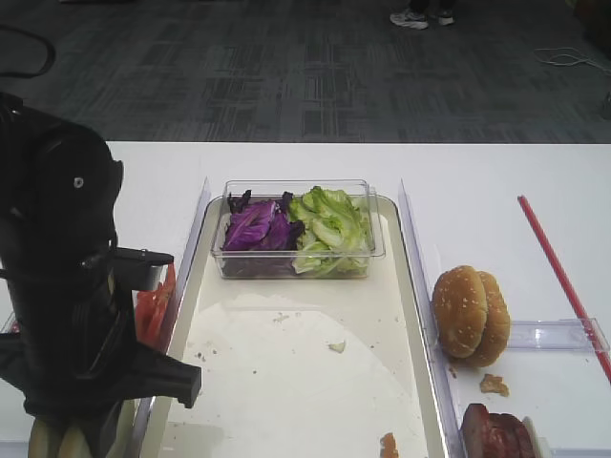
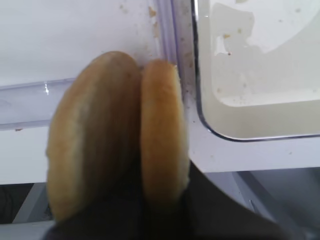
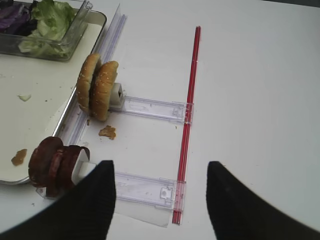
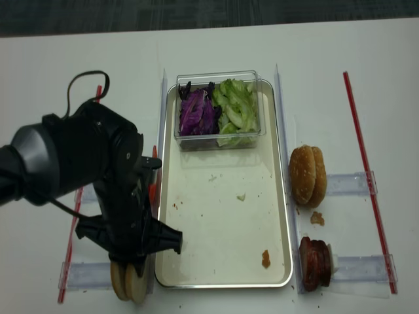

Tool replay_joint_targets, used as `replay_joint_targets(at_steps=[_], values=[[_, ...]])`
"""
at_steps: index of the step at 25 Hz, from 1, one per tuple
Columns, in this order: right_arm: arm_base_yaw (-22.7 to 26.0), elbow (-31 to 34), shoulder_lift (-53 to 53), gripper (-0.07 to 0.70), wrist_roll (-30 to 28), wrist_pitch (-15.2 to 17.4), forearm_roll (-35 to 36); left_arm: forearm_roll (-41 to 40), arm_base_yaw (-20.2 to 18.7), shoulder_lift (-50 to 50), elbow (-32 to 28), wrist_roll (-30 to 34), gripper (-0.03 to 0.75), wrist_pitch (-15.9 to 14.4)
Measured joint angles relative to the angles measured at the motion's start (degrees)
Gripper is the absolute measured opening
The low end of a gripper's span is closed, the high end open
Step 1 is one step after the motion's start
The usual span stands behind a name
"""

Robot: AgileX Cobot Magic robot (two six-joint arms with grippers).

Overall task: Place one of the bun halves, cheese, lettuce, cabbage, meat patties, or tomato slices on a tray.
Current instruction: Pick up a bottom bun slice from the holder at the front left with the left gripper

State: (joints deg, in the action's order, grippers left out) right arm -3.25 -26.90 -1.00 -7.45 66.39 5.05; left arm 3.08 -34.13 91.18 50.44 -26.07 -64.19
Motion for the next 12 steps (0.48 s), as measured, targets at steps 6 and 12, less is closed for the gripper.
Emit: replay_joint_targets(at_steps=[6,12], values=[[0.0,0.0,0.0,0.427,0.0,0.0,0.0,-0.4,0.0,0.0,4.3,0.6,0.064,-4.0],[0.0,0.0,0.0,0.427,0.0,0.0,0.0,-0.9,0.0,-0.6,7.2,1.1,0.062,-4.6]])
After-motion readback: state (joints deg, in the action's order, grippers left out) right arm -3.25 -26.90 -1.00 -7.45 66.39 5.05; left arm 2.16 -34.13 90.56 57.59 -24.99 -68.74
